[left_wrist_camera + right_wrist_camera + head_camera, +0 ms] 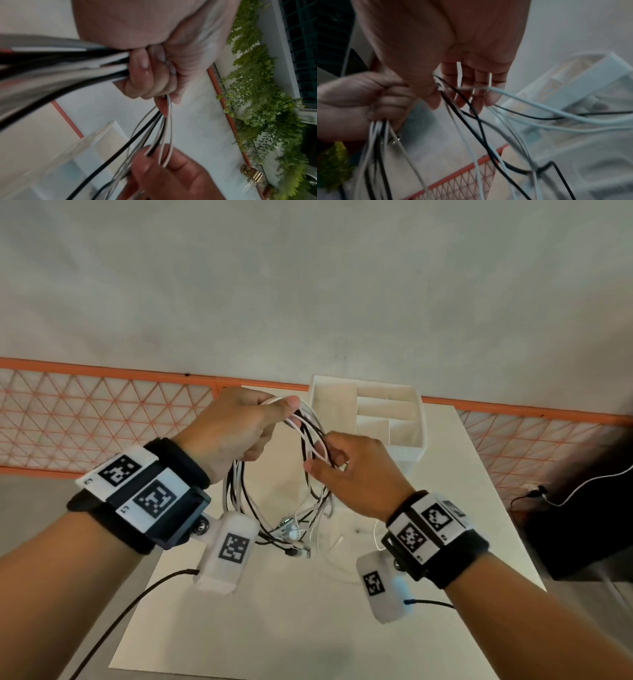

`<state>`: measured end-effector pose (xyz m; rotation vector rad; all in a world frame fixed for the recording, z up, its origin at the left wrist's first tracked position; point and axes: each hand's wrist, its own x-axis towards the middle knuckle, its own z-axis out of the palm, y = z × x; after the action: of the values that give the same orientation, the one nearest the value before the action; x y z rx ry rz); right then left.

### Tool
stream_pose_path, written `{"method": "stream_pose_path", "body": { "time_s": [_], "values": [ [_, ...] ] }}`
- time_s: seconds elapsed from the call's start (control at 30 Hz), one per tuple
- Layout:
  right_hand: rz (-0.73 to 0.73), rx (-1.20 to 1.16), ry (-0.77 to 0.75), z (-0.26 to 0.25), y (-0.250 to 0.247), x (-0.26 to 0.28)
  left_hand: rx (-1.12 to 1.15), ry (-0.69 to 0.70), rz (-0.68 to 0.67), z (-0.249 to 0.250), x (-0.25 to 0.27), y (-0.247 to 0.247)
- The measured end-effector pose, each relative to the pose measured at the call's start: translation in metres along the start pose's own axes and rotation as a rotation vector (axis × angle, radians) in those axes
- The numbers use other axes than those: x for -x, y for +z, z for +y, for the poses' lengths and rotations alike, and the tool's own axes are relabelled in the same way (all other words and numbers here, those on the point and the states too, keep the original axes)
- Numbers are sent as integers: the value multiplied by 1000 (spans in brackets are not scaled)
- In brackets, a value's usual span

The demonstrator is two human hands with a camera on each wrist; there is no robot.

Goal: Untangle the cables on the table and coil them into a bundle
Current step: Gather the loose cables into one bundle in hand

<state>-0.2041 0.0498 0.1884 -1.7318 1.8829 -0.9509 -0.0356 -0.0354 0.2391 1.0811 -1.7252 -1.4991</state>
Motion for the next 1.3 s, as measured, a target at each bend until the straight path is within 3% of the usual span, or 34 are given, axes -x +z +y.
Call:
{"method": "stream_pose_path", "body": {
  "time_s": [0.17,0.27,0.53,0.67,0.9,1.07,1.2,1.3],
  "values": [
    [-73,179,140,46,20,-4,28,39,-39,9,5,-19],
    [-35,284,263,90,24,1,15,64,-53,9,8,-29],
    [-40,481,565,175,8,38,13,74,16,7,4,-46],
    [-56,460,640,191,8,46,18,83,11,4,2,-34],
    [-227,267,839,198,13,61,84,86,63,8,-2,-23],
    [-195,141,898,192,13,60,134,71,103,7,-1,-20],
    [-123,640,722,184,16,63,206,72,220,-3,-1,-18],
    [-30,580,691,180,15,57,254,53,288,-9,-3,-20]
  ]
}}
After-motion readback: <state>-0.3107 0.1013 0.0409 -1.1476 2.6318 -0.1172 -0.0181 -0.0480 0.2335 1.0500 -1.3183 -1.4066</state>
